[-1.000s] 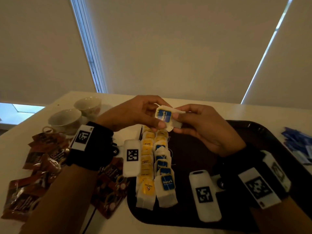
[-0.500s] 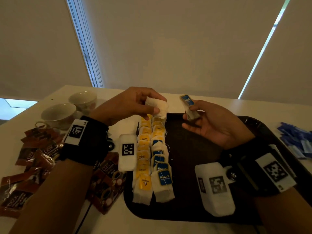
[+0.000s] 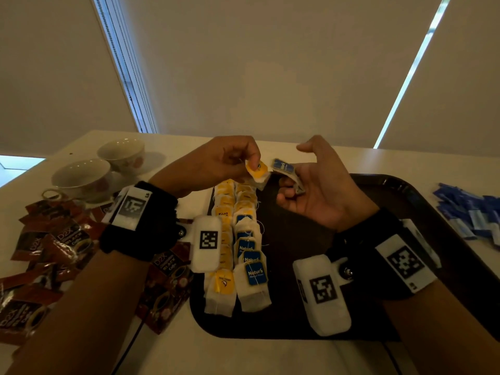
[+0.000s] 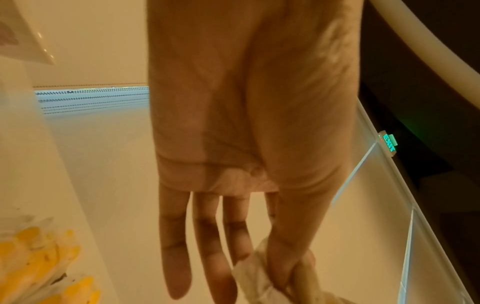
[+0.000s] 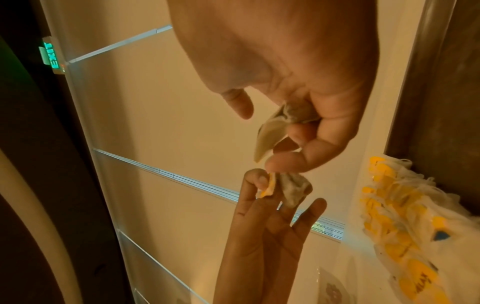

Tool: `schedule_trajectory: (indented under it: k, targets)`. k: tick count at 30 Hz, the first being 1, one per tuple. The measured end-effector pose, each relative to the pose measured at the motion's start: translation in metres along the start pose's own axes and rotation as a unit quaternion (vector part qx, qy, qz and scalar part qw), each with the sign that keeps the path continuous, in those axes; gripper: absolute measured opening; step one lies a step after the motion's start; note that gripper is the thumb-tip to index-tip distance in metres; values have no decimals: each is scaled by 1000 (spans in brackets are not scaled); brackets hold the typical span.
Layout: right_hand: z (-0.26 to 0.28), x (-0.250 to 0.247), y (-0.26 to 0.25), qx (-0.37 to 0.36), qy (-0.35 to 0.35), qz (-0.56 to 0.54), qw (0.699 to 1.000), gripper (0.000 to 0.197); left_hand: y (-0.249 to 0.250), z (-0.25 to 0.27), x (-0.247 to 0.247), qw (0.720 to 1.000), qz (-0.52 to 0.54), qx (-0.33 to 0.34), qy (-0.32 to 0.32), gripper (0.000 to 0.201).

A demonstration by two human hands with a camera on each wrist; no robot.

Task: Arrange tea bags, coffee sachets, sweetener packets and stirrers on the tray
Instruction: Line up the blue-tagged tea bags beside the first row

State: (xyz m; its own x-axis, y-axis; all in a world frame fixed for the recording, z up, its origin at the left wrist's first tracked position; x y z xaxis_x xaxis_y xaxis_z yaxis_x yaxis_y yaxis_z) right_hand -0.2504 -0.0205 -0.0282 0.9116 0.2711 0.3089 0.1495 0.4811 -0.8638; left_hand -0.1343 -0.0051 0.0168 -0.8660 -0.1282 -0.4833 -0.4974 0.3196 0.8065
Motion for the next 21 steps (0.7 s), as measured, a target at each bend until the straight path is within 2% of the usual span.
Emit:
schedule_trajectory:
  k: [5,7,12,15,18,21]
  targets:
    - [1,-1,-7,-45,16,53,997,13,-4,-1,1,999,14,-28,15,20]
    - [0,0,-6,-56,19,85,995,8,-7,-2,-1,999,-2,-30,29,18]
    - [-4,-2,-9,-82,27,118,989,19,-1,-2,-2,999,-19,-10,45,22]
    - [-2,0,-8,-70,2,96,993,28,1,-2,-6,998,-8,-6,68,22]
    - [0,7,-7,-54,-28,59,996,25,2,-3,-4,997,-2,-3,82,25]
    - [1,7,-7,-44,-26,26,998,20,6,-2,9,999,-11,5,45,30]
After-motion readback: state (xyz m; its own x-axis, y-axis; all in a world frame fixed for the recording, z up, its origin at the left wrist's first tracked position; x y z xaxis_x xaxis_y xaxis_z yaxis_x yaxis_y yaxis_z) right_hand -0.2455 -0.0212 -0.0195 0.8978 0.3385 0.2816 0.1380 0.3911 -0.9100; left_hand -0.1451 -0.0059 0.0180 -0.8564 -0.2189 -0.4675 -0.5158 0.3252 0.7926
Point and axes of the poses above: each hand's wrist, its own z-axis away from the middle knuckle, its own x-axis out of the palm, y = z × x, the point moved 9 cm from there along -z, towards the middle knuckle, and after that the axes turned 13 degrees about y, right-handed, at the moved point
